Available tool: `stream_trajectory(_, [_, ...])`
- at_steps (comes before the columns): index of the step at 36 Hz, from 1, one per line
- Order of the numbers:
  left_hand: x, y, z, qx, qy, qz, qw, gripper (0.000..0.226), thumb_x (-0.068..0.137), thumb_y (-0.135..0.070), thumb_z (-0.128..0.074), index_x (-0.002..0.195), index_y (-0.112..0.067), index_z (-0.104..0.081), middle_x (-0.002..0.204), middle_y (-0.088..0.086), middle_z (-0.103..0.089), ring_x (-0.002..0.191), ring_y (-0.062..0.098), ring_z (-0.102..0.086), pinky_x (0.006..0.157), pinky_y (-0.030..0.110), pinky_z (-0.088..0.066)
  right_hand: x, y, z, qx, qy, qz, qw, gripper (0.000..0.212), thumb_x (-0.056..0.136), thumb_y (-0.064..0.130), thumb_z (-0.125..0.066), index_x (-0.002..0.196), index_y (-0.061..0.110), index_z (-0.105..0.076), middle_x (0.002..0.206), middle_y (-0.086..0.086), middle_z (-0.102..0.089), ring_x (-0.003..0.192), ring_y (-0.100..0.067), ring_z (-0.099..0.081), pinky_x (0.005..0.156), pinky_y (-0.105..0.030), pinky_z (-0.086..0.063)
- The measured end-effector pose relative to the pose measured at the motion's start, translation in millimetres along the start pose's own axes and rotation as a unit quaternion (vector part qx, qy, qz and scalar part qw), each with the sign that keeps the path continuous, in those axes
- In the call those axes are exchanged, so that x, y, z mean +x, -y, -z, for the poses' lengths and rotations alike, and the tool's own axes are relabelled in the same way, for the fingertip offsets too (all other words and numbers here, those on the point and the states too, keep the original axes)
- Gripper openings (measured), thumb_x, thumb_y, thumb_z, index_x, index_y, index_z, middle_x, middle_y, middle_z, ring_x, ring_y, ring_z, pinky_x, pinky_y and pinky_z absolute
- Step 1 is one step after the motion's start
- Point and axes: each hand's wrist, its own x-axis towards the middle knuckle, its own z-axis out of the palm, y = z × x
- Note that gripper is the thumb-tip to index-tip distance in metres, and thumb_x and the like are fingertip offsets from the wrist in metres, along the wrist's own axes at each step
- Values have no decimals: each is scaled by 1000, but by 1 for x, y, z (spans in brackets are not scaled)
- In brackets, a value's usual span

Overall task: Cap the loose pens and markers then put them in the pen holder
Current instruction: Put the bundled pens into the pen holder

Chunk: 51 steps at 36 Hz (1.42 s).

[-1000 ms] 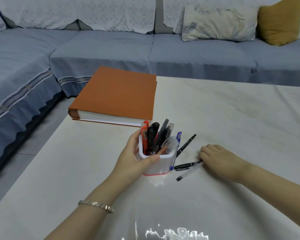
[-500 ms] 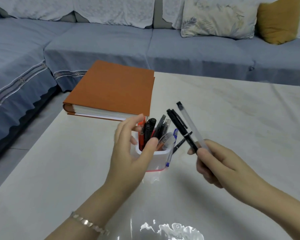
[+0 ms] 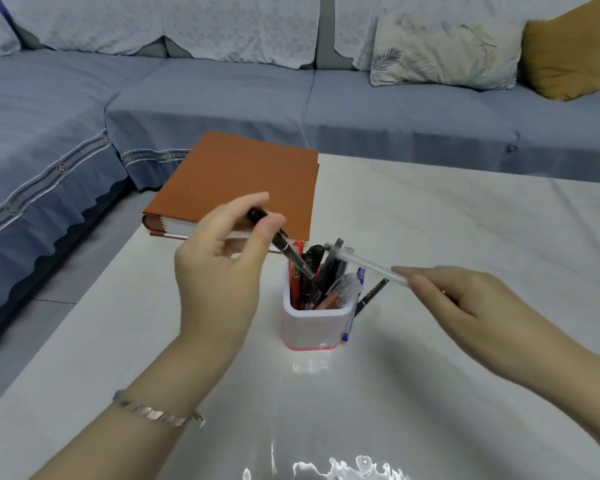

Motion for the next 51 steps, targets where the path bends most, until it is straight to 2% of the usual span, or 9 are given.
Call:
stream_trajectory(10, [-30, 38, -16, 168, 199, 12, 965, 10, 73, -30, -66, 83, -29, -62, 77, -2, -69, 67, 13, -59, 66, 34, -49, 44, 19, -10, -104, -45, 72, 991, 7, 81, 20, -64, 82, 21, -71, 81, 7, -50, 63, 2, -45, 60, -8, -34])
stream_trajectory(17, [-42, 56, -15, 185, 145, -59, 970, 26, 77, -26, -62, 96, -10, -71, 93, -12, -61, 84, 6, -51, 78, 5, -35, 49, 24, -72, 17, -124, 61, 990, 30, 91, 15, -40, 119, 18, -53, 105, -11, -59, 101, -26, -50, 88, -21, -33])
stream_trajectory(19, [-43, 63, -14, 204, 135, -91, 965, 32, 79, -27, -56, 103, -12, -69, 103, -11, -51, 90, 11, -47, 80, 8, -33, 43, 20, -89, 43, -119, 45, 991, 34, 91, 23, -34, 120, 34, -47, 123, -10, -55, 118, -29, -40, 102, -36, -33])
stream_trajectory(23, [-45, 69, -13, 201, 169, -52, 964, 39, 79, -33, -59, 117, -30, -59, 129, -7, -37, 115, 12, -34, 92, 10, -28, 35, 8, -95, -138, -67, 95, 984, 56, 87, 30, -28, 140, 11, -21, 147, -4, -34, 135, -22, -6, 106, -36, -14])
stream_trajectory(27, [-47, 64, -11, 104, 253, 86, 958, 66, 82, -25, -65, 123, -60, -27, 143, -16, -21, 130, -14, -16, 103, 4, -18, 35, 7, -72, -78, 27, 153, 985, 65, 90, 39, -31, 144, 22, 2, 135, 22, 4, 122, 7, 23, 103, -14, 3])
stream_trajectory(31, [-43, 67, -8, 42, 267, 184, 945, 65, 82, -22, -65, 129, -51, -29, 133, -30, -40, 123, -10, -37, 101, 18, -34, 45, -21, -59, -5, -116, 142, 983, 53, 90, 32, -34, 140, 20, -27, 135, 10, -30, 132, -9, -21, 107, -17, -11])
stream_trajectory(35, [-42, 67, -6, 6, 278, 214, 936, 53, 84, -16, -62, 109, -57, -39, 109, -46, -43, 96, -34, -41, 84, 7, -42, 64, -69, -59, 26, -195, -121, 973, 32, 89, 14, -48, 121, 11, -49, 114, -12, -55, 101, -24, -53, 88, -29, -38])
stream_trajectory(41, [-41, 63, -8, -13, 259, 226, 939, 53, 84, -10, -61, 103, -55, -40, 103, -42, -44, 85, -36, -44, 70, -3, -42, 81, -77, -90, 12, 6, -327, 945, 54, 77, 51, -60, 101, 7, -41, 83, -5, -51, 77, -23, -51, 56, -29, -37])
stream_trajectory(51, [-41, 65, -7, 0, 259, 238, 936, 54, 84, -14, -63, 121, -49, -44, 109, -41, -55, 105, -22, -49, 94, 31, -49, 88, -82, -116, -25, -37, -270, 962, 22, 76, 7, -54, 62, 10, -37, 75, -11, -48, 64, -28, -43, 43, -28, -24])
